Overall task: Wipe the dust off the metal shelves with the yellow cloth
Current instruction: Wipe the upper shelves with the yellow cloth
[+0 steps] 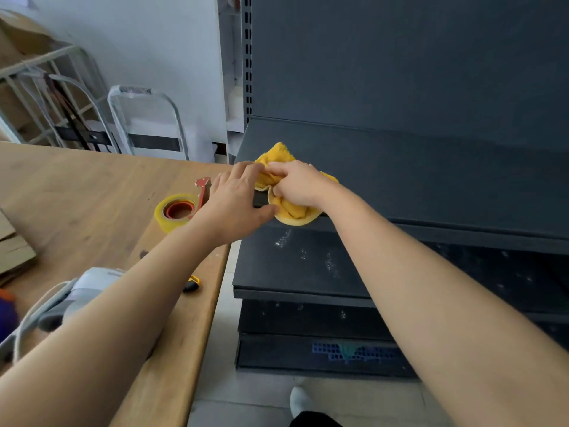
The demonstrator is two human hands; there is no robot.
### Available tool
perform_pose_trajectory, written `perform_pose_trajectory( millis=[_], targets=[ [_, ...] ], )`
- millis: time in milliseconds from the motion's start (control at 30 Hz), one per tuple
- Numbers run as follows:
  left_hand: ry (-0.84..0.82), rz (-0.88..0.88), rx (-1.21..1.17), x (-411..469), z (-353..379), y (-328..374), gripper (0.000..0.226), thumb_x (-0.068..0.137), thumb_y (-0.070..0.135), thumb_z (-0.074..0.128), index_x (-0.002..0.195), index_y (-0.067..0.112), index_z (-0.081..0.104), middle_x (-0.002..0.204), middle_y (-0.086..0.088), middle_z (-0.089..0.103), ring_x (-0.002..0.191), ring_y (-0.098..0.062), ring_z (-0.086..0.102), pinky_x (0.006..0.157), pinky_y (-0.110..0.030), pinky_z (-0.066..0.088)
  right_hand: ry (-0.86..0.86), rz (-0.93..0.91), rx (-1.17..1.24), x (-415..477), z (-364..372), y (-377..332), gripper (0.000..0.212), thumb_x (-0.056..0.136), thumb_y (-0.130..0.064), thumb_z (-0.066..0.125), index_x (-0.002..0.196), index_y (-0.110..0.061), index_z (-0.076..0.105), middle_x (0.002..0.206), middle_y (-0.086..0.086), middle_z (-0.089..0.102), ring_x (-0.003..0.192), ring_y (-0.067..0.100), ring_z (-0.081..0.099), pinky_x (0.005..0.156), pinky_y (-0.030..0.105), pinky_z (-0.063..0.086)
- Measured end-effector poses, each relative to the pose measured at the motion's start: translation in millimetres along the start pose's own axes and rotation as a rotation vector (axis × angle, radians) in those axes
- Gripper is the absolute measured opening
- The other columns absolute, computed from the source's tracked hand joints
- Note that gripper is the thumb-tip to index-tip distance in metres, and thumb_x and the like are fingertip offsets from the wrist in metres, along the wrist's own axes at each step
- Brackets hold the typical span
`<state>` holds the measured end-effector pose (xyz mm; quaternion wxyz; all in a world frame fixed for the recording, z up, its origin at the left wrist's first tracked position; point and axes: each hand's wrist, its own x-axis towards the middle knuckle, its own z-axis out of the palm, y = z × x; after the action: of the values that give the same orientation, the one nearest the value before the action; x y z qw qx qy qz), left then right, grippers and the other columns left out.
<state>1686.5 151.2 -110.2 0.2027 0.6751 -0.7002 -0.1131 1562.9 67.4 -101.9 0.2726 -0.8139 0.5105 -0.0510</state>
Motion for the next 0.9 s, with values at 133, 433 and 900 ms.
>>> perform_pose_trajectory(
  millis=[133, 433, 900],
  targets=[
    [-0.011, 0.006, 0.009, -4, 3, 6, 0.066, 0.087, 0.038, 0.055, 0.143, 0.02, 0.026, 0.148, -0.002, 0.028, 0.135, -0.026, 0.026, 0.112, -0.04, 0.017, 0.042, 0.041, 0.016, -10, 0, 14, 0.053, 0.091, -0.02, 0.044, 0.136, -0.047, 0.042, 0.152, -0.008, 0.034, 0.141, 0.033, 0.02, 0.114, 0.049, 0.022],
    [0.038, -0.121, 0.065, -15, -2, 3, 0.062, 0.09, 0.035, 0.053, 0.143, 0.016, 0.026, 0.148, -0.006, 0.028, 0.136, -0.03, 0.024, 0.112, -0.039, 0.017, 0.103, 0.04, -0.137, -14, -4, 10, 0.059, 0.094, -0.006, 0.03, 0.146, -0.033, 0.03, 0.159, -0.005, 0.017, 0.147, 0.026, 0.01, 0.118, 0.048, -0.005],
    [0.076, -0.169, 0.173, 5, 24, 42, 0.068, 0.087, 0.064, 0.037, 0.141, 0.024, 0.032, 0.151, -0.006, 0.026, 0.14, -0.029, 0.019, 0.115, -0.044, 0.007, 0.348, -0.108, 0.412, -36, -33, 45, 0.044, 0.091, -0.002, 0.042, 0.133, -0.008, 0.053, 0.136, 0.006, 0.055, 0.127, 0.018, 0.049, 0.106, 0.026, 0.038]
  ],
)
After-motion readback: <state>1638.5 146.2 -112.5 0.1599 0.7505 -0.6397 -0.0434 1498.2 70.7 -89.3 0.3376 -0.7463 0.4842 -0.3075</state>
